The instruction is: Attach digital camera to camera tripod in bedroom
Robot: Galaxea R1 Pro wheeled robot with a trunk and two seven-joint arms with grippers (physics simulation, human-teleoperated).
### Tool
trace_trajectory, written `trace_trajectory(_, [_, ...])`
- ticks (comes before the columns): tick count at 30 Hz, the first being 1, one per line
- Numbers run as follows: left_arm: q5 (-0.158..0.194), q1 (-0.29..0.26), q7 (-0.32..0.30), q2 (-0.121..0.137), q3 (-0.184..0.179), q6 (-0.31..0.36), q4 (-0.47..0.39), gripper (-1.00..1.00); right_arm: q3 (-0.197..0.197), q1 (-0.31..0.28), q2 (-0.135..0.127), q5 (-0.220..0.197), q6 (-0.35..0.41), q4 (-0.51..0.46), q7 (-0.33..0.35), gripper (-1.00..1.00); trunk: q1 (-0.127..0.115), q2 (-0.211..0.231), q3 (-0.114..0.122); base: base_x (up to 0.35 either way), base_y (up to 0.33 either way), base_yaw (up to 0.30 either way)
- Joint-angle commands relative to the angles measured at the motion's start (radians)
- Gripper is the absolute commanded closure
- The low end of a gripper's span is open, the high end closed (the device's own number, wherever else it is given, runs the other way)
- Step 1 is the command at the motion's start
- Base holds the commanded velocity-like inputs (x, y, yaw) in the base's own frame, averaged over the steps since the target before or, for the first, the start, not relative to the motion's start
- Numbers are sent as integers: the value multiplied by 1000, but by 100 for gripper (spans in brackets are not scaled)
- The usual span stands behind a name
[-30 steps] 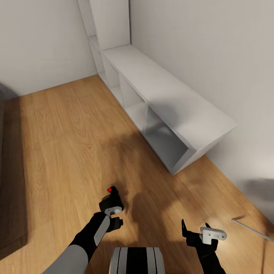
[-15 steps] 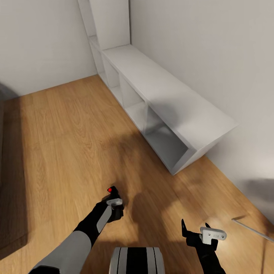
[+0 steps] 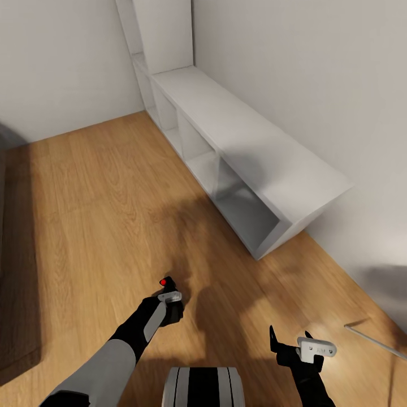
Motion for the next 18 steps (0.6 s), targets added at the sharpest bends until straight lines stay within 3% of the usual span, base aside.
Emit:
trace_trajectory(1, [11,0,8,1,-6,3,-1,-100,1,0,0,0,0,-1,-4,-100,0,0,0,0,0,0])
trace_trajectory(10, [11,0,5,1,-7,3,-8,-100,1,0,0,0,0,-1,-4,-100,0,0,0,0,0,0])
trace_trajectory(18, [12,0,3,-1,-8,5,-73,-100,1,0,0,0,0,-5,-4,-100,0,0,0,0,0,0])
